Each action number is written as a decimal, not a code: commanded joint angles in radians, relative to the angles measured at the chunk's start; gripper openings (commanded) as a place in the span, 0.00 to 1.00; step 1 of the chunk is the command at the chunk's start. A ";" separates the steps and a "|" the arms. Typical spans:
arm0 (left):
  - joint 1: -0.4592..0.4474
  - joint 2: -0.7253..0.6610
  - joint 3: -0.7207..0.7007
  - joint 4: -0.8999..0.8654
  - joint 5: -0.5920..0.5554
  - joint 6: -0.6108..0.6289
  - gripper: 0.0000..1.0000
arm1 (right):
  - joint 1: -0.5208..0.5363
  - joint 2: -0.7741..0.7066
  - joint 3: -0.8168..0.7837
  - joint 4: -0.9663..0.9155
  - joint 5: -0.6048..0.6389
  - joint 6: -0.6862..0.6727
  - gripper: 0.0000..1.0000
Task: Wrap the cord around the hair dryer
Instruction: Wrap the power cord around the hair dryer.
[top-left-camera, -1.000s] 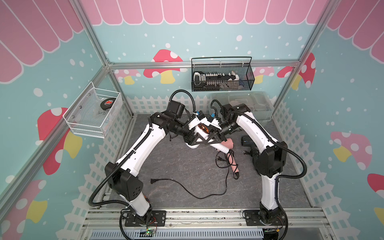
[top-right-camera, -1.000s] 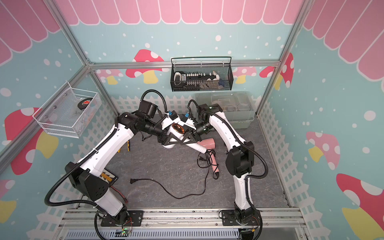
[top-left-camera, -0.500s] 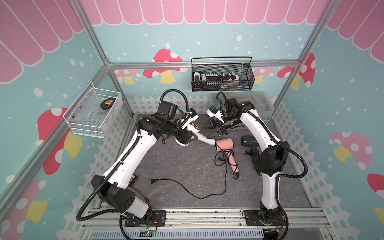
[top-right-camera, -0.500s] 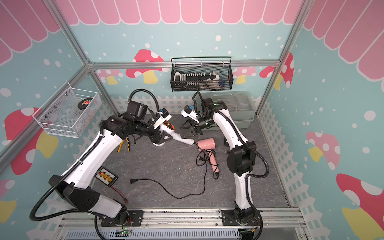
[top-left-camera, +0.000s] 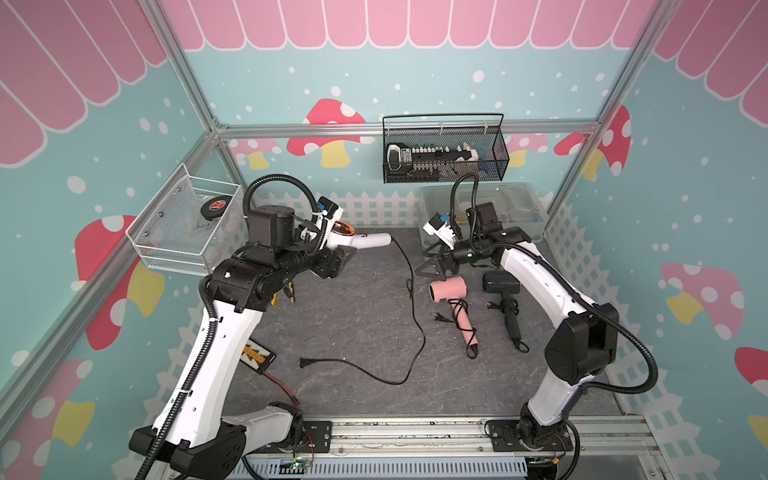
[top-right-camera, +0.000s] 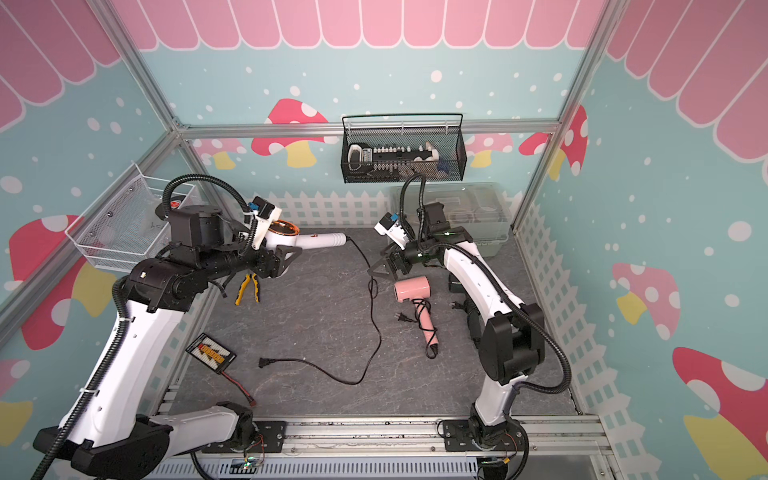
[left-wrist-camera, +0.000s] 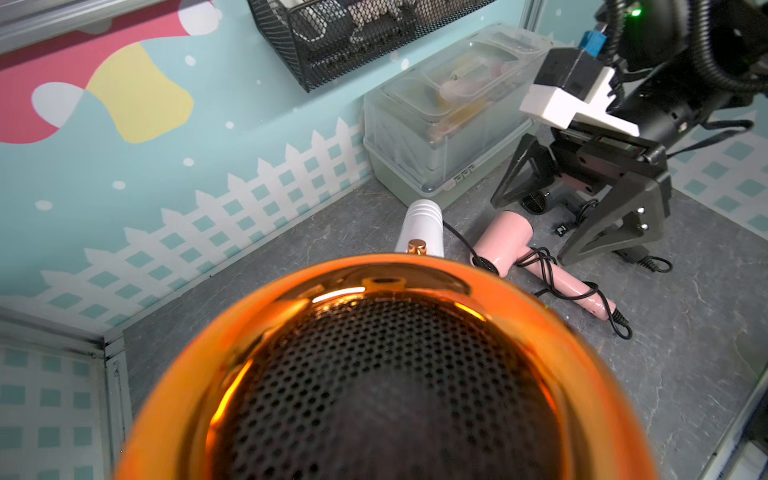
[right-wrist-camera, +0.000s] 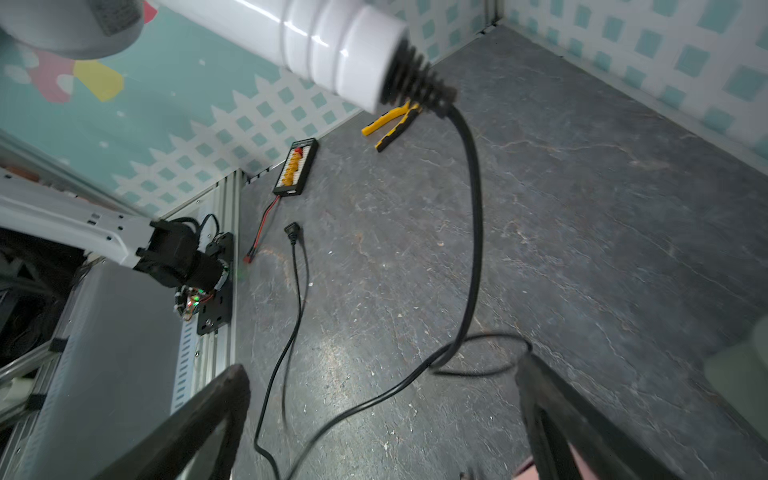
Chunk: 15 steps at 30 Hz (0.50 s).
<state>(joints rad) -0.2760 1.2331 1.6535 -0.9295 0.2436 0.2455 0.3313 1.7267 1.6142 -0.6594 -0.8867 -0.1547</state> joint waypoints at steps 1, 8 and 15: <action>0.011 -0.031 -0.005 0.083 -0.041 -0.029 0.00 | 0.007 -0.042 -0.114 0.206 0.077 0.205 0.99; 0.026 -0.038 -0.003 0.106 -0.008 -0.044 0.00 | 0.122 -0.076 -0.309 0.304 0.245 0.277 0.99; 0.026 -0.037 -0.014 0.121 0.001 -0.055 0.00 | 0.178 0.055 -0.283 0.302 0.565 0.245 0.98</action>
<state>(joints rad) -0.2554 1.2209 1.6402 -0.8852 0.2237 0.2081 0.5125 1.7241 1.3056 -0.3805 -0.5041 0.0902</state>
